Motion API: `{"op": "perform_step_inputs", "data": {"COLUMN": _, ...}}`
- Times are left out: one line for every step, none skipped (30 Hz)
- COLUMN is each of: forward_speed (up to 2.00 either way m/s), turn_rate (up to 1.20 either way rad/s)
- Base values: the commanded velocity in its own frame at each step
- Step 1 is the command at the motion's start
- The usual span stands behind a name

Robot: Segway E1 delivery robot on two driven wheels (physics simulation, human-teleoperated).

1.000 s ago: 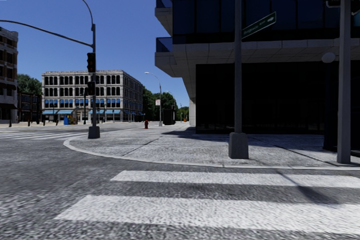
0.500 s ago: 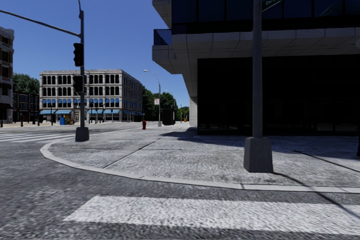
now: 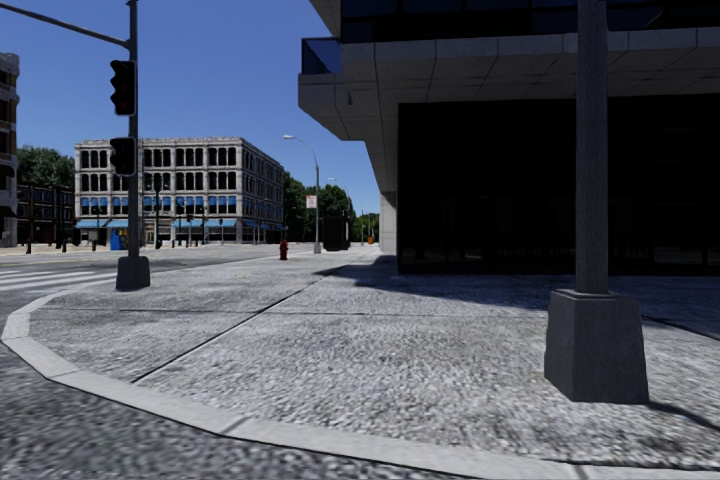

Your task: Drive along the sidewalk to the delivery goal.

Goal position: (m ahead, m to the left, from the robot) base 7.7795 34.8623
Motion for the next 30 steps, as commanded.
{"op": "perform_step_inputs", "data": {"forward_speed": 2.0, "turn_rate": 0.0}}
{"op": "perform_step_inputs", "data": {"forward_speed": 2.0, "turn_rate": 0.0}}
{"op": "perform_step_inputs", "data": {"forward_speed": 2.0, "turn_rate": 0.0}}
{"op": "perform_step_inputs", "data": {"forward_speed": 2.0, "turn_rate": 0.0}}
{"op": "perform_step_inputs", "data": {"forward_speed": 2.0, "turn_rate": 0.0}}
{"op": "perform_step_inputs", "data": {"forward_speed": 2.0, "turn_rate": 0.0}}
{"op": "perform_step_inputs", "data": {"forward_speed": 2.0, "turn_rate": 0.0}}
{"op": "perform_step_inputs", "data": {"forward_speed": 1.91, "turn_rate": 0.0}}
{"op": "perform_step_inputs", "data": {"forward_speed": 1.91, "turn_rate": 0.0}}
{"op": "perform_step_inputs", "data": {"forward_speed": 1.82, "turn_rate": 0.0}}
{"op": "perform_step_inputs", "data": {"forward_speed": 1.71, "turn_rate": 0.0}}
{"op": "perform_step_inputs", "data": {"forward_speed": 1.64, "turn_rate": 0.0}}
{"op": "perform_step_inputs", "data": {"forward_speed": 1.58, "turn_rate": 0.0}}
{"op": "perform_step_inputs", "data": {"forward_speed": 1.58, "turn_rate": 0.0}}
{"op": "perform_step_inputs", "data": {"forward_speed": 1.56, "turn_rate": 0.0}}
{"op": "perform_step_inputs", "data": {"forward_speed": 1.55, "turn_rate": 0.0}}
{"op": "perform_step_inputs", "data": {"forward_speed": 1.55, "turn_rate": 0.0}}
{"op": "perform_step_inputs", "data": {"forward_speed": 1.55, "turn_rate": 0.0}}
{"op": "perform_step_inputs", "data": {"forward_speed": 1.55, "turn_rate": 0.0}}
{"op": "perform_step_inputs", "data": {"forward_speed": 1.55, "turn_rate": 0.0}}
{"op": "perform_step_inputs", "data": {"forward_speed": 1.55, "turn_rate": 0.0}}
{"op": "perform_step_inputs", "data": {"forward_speed": 1.55, "turn_rate": 0.0}}
{"op": "perform_step_inputs", "data": {"forward_speed": 1.54, "turn_rate": 0.0}}
{"op": "perform_step_inputs", "data": {"forward_speed": 1.54, "turn_rate": 0.0}}
{"op": "perform_step_inputs", "data": {"forward_speed": 1.54, "turn_rate": 0.0}}
{"op": "perform_step_inputs", "data": {"forward_speed": 1.54, "turn_rate": 0.0}}
{"op": "perform_step_inputs", "data": {"forward_speed": 1.54, "turn_rate": 0.0}}
{"op": "perform_step_inputs", "data": {"forward_speed": 1.54, "turn_rate": 0.0}}
{"op": "perform_step_inputs", "data": {"forward_speed": 1.54, "turn_rate": 0.0}}
{"op": "perform_step_inputs", "data": {"forward_speed": 1.54, "turn_rate": 0.0}}
